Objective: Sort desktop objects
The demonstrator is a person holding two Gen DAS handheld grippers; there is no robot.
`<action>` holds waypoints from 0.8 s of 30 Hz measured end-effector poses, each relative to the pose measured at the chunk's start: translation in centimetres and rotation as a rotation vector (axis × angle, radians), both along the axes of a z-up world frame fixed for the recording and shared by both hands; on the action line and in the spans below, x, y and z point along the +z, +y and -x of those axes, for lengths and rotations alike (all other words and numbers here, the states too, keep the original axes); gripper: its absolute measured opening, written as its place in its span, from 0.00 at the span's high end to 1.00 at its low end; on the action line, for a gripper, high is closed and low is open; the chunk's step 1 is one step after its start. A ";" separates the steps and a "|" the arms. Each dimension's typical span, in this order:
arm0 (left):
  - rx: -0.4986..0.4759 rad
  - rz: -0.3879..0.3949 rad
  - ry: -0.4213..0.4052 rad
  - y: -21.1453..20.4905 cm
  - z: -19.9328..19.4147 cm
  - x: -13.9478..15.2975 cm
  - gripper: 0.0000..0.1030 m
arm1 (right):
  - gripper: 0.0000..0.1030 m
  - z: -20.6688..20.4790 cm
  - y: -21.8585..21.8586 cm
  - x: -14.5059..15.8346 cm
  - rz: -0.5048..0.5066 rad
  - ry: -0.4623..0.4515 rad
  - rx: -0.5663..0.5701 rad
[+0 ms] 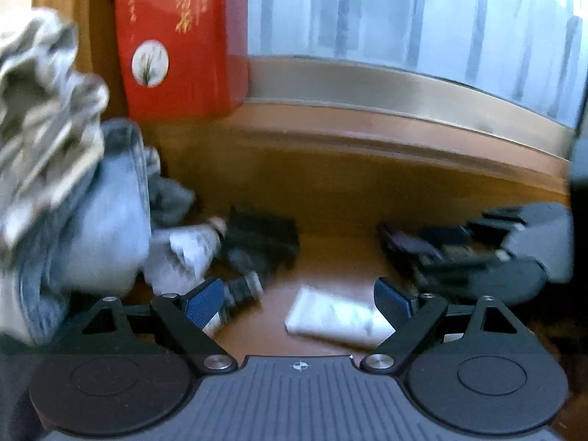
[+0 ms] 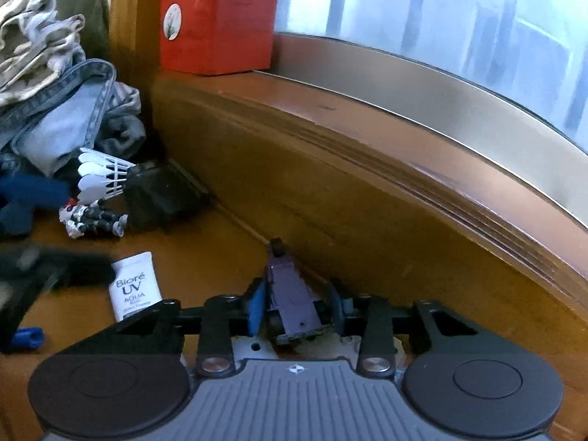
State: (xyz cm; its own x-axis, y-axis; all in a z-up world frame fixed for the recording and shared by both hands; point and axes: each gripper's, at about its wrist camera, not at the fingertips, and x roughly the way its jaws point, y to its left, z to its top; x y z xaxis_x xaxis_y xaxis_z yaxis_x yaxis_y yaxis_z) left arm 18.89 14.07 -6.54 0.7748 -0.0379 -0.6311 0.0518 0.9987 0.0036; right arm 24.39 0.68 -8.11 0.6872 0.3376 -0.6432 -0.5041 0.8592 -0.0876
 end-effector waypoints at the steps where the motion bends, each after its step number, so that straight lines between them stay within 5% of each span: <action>1: 0.002 -0.015 -0.013 -0.1 -0.5 0.1 0.13 | 0.65 0.2 -0.1 0.1 -0.007 0.002 0.001; 9: 0.002 -0.146 -0.033 -1.3 -5.8 -1.0 0.13 | 0.68 1.8 -2.6 1.1 -0.055 0.050 -0.048; 15: 0.020 -0.169 0.039 -1.7 -7.5 -3.0 0.12 | 0.68 2.5 -3.7 1.1 -0.094 0.073 -0.072; 19: 0.000 -0.230 0.011 -2.8 -7.4 -3.8 0.10 | 0.67 2.3 -4.0 1.1 -0.114 0.078 -0.085; 24: -0.015 -0.205 0.007 -2.8 -7.5 -3.8 0.12 | 0.67 2.1 -3.8 1.0 -0.116 0.079 -0.088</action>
State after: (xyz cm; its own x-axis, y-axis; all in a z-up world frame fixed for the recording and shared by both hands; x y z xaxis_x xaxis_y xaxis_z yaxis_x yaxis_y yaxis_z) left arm 26.39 11.28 -10.37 0.7708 0.0802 -0.6321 0.0674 0.9762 0.2061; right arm 22.27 -3.10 -7.13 0.6663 0.3530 -0.6568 -0.4274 0.9026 0.0514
